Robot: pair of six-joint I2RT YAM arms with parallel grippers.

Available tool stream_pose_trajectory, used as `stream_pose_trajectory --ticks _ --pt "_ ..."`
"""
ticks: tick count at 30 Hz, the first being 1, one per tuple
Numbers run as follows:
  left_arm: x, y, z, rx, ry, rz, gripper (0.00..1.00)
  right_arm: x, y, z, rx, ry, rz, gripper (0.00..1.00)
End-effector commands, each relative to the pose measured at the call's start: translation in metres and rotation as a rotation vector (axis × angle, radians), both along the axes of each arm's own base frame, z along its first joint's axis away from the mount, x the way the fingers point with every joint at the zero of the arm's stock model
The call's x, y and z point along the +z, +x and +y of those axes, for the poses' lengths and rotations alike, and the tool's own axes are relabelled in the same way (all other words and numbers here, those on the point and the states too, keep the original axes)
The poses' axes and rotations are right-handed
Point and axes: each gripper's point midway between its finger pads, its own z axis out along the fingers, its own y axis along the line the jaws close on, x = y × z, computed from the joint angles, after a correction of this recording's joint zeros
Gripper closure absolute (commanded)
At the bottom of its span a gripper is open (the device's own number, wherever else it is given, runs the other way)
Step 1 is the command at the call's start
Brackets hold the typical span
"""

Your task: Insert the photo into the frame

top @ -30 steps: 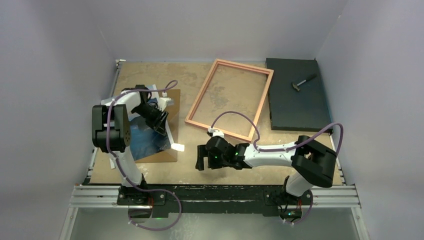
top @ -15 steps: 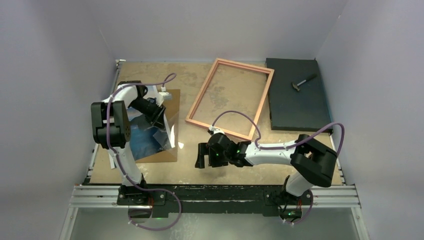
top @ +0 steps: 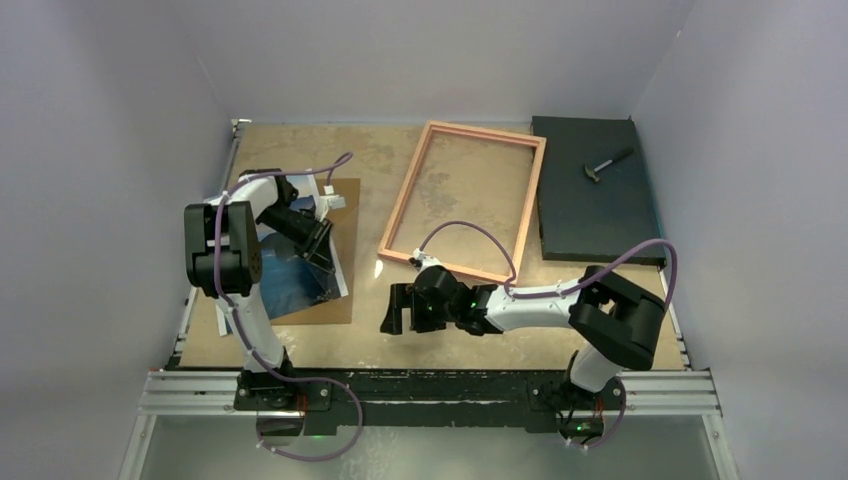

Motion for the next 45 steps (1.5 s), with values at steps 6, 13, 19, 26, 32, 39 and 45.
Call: stream_pose_trajectory --ticks 6,13,19,26,32,39,45 --pt "0.008 0.007 -0.004 0.058 0.062 -0.023 0.99 -0.073 -0.012 -0.067 -0.024 -0.306 0.052 0.08" --pt "0.026 0.033 0.012 0.161 0.183 -0.123 1.0 -0.032 0.004 -0.053 -0.011 -0.267 -0.037 0.04" --pt "0.046 0.036 0.022 0.186 0.246 -0.182 1.0 0.034 0.029 -0.031 -0.04 -0.213 -0.135 0.03" --pt "0.066 0.034 0.041 0.192 0.314 -0.226 1.0 0.076 0.074 -0.034 -0.117 -0.209 -0.243 0.01" --pt "0.082 0.022 0.054 0.185 0.354 -0.248 1.0 0.098 0.133 -0.041 -0.191 -0.218 -0.332 0.01" --pt "0.106 0.016 0.075 0.19 0.43 -0.314 1.0 0.104 0.177 -0.043 -0.219 -0.252 -0.401 0.01" --pt "0.146 0.026 0.1 0.239 0.512 -0.429 1.0 0.087 0.203 -0.033 -0.219 -0.281 -0.413 0.02"
